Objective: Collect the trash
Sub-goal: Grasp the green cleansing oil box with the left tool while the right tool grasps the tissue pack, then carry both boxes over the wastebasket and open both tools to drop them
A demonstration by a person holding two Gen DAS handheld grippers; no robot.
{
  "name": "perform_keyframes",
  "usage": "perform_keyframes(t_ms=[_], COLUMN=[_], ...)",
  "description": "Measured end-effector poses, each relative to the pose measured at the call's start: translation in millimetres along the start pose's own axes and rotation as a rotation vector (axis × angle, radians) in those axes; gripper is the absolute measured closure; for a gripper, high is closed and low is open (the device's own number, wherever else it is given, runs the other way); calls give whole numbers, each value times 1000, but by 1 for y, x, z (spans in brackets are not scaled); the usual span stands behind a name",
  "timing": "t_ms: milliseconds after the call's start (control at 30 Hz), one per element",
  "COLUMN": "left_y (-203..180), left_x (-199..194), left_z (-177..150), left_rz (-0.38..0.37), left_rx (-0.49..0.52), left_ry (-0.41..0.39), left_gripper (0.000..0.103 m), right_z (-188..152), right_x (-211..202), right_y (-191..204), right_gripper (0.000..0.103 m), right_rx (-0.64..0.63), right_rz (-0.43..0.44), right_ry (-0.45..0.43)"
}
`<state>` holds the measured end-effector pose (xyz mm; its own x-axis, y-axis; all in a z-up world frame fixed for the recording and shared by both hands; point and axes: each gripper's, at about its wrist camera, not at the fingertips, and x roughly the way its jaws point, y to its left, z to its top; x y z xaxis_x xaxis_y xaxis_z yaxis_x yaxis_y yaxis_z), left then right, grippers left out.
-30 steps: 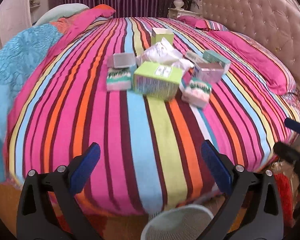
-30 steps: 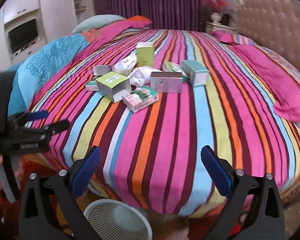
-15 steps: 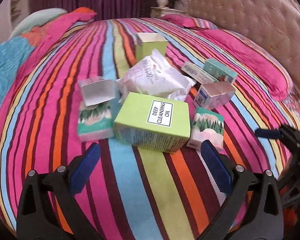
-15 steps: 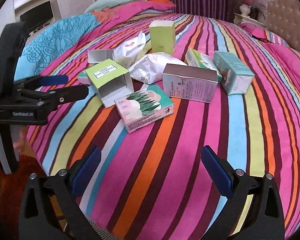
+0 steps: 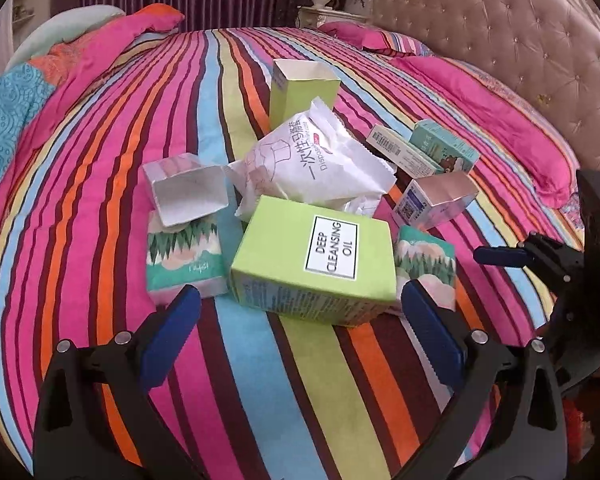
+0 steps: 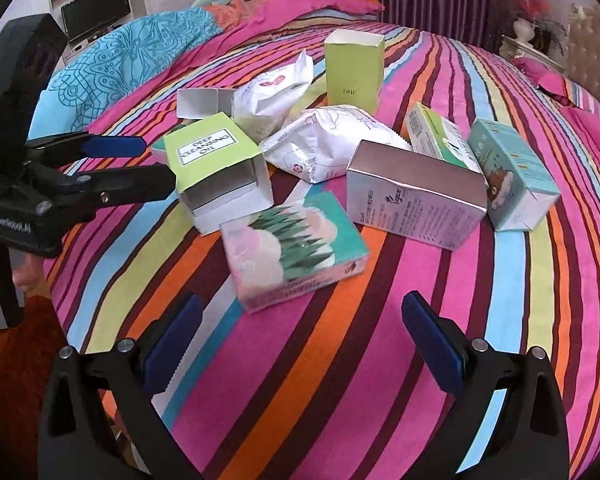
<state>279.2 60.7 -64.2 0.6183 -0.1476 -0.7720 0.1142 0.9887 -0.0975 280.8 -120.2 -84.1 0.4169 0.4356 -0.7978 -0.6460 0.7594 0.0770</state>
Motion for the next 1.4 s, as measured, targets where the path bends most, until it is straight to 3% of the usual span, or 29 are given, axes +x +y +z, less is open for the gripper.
perform_keyframes(t_ms=[233,400,533,600,767,867,900,1233,1400], left_y=[-4,-1,-9,-12,-3,-4,-5,-7,-12], left_x=[20,32,51,52,55,56,56,14,-13], left_z=[12,15,15,14,13,13,13,-9,-34], left_rz=[-43,-95,9,42,8,15,17,-23,-31], left_rx=[47,-11,3,6,-92,-83,-75,-130,-134], left_ry=[44,60,135,125,137,154,157,82,73], left_gripper=[5,5,5,5,12,13,13,13,13], right_z=[7,10,10,11,17,20,21,-10,-27], right_x=[6,14,20,22,31,32,30,-11,-30], right_y=[0,0,7,9,3,3,2,-5,-8], right_gripper=[7,7,7,7,9,22,32,32,32], right_rx=[-30,-41,-88,-110,-90,-91,-81,4,119], right_rz=[18,28,22,-7,9,5,12,-17,-67], right_ry=[6,17,29,26,30,23,22,-9,-25])
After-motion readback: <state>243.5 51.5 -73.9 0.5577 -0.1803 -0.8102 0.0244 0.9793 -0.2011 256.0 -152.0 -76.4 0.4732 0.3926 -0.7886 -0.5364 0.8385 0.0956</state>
